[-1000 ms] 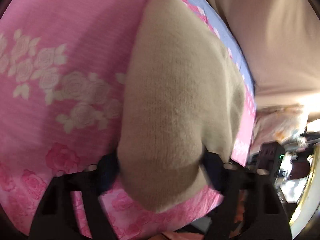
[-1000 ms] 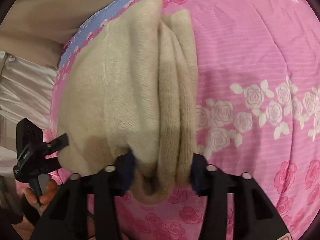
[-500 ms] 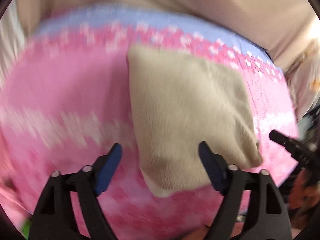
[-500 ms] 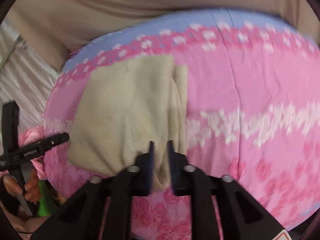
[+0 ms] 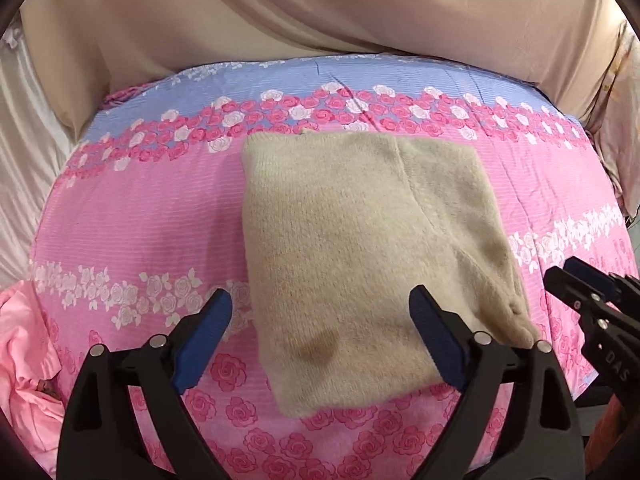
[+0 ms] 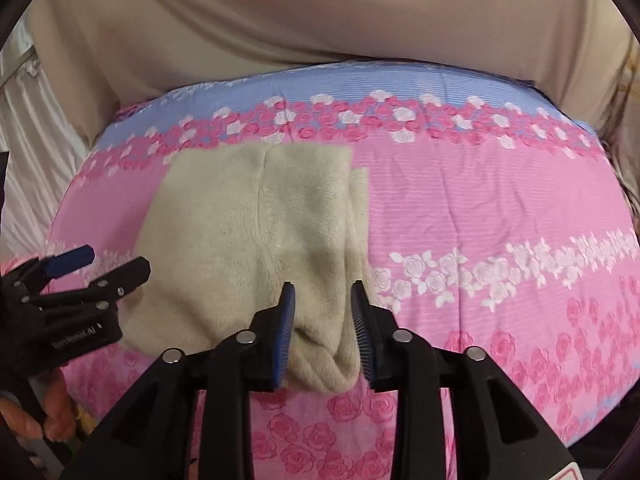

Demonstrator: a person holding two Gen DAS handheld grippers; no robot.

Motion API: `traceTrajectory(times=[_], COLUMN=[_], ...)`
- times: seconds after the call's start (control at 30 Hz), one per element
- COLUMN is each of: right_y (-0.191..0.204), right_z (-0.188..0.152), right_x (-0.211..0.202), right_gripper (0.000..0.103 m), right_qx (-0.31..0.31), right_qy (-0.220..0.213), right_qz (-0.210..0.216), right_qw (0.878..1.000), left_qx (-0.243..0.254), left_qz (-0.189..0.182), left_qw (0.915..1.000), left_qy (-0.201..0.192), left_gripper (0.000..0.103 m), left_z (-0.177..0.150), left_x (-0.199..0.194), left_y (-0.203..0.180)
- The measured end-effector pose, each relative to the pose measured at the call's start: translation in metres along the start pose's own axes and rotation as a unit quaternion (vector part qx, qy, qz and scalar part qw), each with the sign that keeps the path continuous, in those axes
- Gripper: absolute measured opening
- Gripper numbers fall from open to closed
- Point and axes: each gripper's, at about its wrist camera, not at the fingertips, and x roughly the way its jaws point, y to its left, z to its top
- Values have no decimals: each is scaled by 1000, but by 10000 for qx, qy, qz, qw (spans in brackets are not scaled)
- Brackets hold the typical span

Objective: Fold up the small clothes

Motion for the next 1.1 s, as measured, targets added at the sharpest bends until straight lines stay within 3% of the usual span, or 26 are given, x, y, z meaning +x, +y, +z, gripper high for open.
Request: traceTrajectory(times=[0.13, 0.33, 0.47, 1.1], right_y=[-3, -1, -8, -4], right_z=[-23, -44, -49, -55], right_x=[-7, -14, -17, -9], right_gripper=[39, 43, 48, 50], right_qx=[48, 122, 224, 120], right_qy=[183, 167, 53, 201], right_qz=[-65, -225, -308, -270], right_qw=[9998, 9995, 9993, 9994], left_qx=[-90, -150, -158, -234], left_qz=[-214, -94, -45, 60], left_qw=[9997, 9998, 9998, 9990], left_qy=[44, 85, 97, 367], left_gripper=[89, 89, 89, 88], left_z=[-12, -26, -31, -42], left_x=[-6, -10, -11, 0], left_y=[-9, -15, -17, -19])
